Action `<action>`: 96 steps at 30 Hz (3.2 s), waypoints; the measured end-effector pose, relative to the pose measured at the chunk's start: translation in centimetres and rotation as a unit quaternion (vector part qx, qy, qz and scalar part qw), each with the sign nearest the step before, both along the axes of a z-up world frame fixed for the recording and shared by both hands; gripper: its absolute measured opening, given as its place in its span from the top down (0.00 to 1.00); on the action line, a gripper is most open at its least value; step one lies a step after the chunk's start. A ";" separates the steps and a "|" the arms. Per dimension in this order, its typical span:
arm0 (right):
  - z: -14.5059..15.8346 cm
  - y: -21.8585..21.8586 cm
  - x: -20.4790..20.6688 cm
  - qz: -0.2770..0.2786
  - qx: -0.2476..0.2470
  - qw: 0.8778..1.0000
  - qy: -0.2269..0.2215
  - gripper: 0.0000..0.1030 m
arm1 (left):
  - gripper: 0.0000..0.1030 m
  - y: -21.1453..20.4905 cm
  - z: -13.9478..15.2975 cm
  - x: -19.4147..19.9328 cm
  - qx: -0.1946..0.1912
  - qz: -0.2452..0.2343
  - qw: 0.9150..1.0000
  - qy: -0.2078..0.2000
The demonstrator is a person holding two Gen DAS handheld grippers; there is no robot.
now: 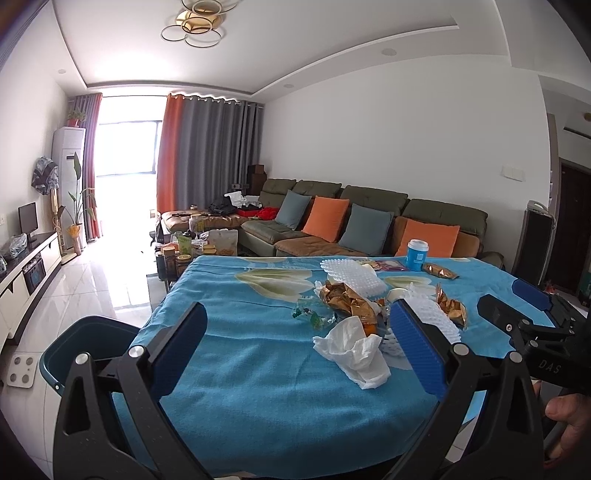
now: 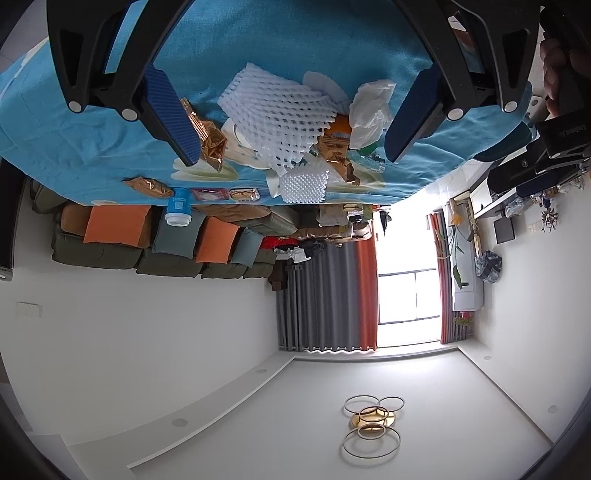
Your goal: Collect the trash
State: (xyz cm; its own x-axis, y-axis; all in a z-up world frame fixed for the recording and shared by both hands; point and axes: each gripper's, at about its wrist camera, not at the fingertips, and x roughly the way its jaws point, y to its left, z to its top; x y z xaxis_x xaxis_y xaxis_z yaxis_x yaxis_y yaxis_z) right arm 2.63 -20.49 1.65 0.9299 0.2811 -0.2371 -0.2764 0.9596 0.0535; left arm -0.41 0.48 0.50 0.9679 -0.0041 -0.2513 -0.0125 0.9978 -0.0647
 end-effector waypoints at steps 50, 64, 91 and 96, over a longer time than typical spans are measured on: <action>-0.3 0.1 -0.6 -0.008 -0.011 1.000 -0.009 0.06 | 0.05 0.0 -0.1 -0.4 0.000 0.003 1.000 0.005; 0.1 -0.3 -0.7 -0.017 -0.006 1.000 -0.008 0.06 | 0.05 0.1 0.0 -0.5 0.000 0.002 1.000 0.001; -0.4 -1.8 0.4 -0.026 0.001 1.000 0.003 0.06 | 0.05 -1.4 -0.5 1.5 0.001 -0.027 0.999 0.028; -1.3 -2.9 2.2 -0.043 -0.007 0.999 0.030 0.06 | 0.05 -2.1 -1.3 3.5 -0.004 -0.044 0.998 0.051</action>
